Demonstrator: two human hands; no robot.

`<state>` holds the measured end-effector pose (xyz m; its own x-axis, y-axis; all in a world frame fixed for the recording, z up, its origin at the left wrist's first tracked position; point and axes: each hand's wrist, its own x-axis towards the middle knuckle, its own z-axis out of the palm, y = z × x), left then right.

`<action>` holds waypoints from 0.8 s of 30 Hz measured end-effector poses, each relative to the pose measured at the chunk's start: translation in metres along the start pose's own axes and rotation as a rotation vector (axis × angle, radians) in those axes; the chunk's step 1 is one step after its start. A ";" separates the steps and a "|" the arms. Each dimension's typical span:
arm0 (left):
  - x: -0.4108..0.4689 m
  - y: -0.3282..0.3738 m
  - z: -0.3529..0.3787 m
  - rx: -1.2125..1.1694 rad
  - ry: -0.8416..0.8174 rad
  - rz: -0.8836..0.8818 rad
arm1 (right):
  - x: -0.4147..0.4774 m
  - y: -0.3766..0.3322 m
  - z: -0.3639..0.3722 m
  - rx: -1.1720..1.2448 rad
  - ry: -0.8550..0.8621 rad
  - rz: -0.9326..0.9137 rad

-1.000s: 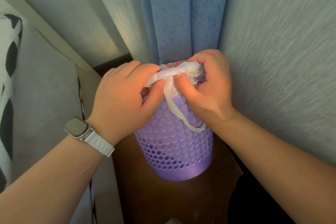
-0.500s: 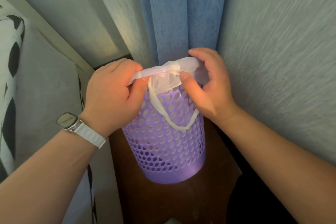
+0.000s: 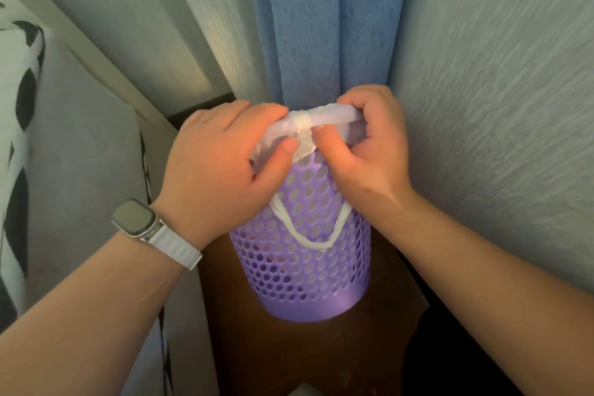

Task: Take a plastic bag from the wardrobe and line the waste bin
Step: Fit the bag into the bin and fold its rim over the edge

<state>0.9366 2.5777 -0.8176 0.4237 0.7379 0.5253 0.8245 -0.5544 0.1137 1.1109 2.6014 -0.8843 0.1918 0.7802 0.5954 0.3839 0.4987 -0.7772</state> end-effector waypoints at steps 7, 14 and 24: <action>-0.002 -0.006 0.002 0.034 0.068 -0.035 | -0.002 -0.008 0.002 0.009 -0.041 -0.044; -0.003 -0.020 0.001 -0.015 0.074 -0.146 | 0.003 0.006 -0.008 0.046 -0.054 -0.047; -0.005 -0.018 0.000 -0.099 0.082 -0.136 | 0.005 0.015 -0.003 0.060 0.022 0.047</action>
<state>0.9202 2.5840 -0.8218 0.2756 0.7770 0.5660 0.8294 -0.4899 0.2686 1.1202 2.6120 -0.8928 0.2286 0.7950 0.5618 0.3196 0.4838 -0.8147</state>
